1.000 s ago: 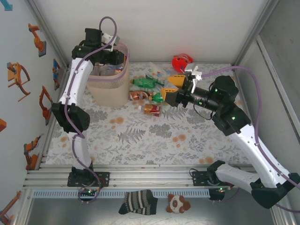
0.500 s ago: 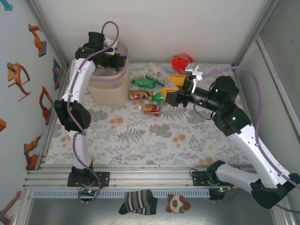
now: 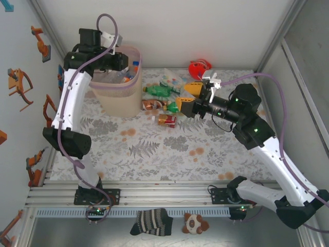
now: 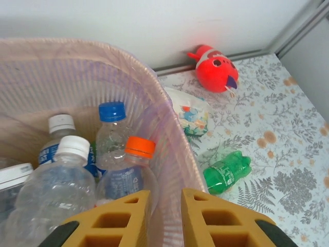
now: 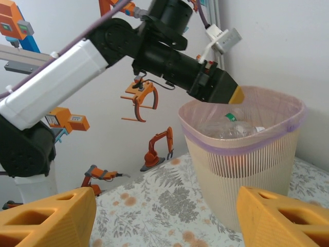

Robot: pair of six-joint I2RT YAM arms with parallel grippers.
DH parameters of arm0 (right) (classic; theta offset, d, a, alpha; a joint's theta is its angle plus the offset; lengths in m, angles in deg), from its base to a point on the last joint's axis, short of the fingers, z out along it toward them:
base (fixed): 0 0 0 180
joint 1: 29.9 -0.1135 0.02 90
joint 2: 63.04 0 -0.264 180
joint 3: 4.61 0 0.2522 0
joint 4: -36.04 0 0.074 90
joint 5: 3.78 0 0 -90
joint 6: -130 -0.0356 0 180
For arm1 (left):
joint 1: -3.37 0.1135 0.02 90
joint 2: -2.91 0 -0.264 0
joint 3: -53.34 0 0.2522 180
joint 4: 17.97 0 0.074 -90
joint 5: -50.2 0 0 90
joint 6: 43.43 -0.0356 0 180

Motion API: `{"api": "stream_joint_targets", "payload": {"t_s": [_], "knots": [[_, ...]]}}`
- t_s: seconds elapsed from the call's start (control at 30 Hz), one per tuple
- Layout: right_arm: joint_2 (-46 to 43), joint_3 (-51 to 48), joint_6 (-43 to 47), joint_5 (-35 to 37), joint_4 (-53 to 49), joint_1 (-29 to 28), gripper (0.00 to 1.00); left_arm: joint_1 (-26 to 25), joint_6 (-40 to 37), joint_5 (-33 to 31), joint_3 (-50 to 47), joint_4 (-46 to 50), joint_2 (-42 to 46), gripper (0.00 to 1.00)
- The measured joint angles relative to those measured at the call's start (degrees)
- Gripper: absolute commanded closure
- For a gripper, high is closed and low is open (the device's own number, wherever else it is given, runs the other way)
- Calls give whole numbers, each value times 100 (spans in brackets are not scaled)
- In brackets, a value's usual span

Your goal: Put the plastic bottles in the bin

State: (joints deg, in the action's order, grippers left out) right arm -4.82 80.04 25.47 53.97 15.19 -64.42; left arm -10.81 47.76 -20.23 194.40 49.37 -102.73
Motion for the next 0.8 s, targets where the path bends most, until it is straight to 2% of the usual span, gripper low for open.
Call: {"api": "stream_joint_targets", "payload": {"t_s": [0.4, 0.57, 0.8], "knots": [[4, 0, 0, -2, 0, -24, 29, 304, -332, -785, -1032, 122, 297, 78], [39, 0, 0, 0, 2, -42, 29, 542, -358, -802, -1259, 120, 210, 79], [111, 7, 2, -2, 0, -57, 29, 553, -354, -599, -1314, -4, -68, 79]]}}
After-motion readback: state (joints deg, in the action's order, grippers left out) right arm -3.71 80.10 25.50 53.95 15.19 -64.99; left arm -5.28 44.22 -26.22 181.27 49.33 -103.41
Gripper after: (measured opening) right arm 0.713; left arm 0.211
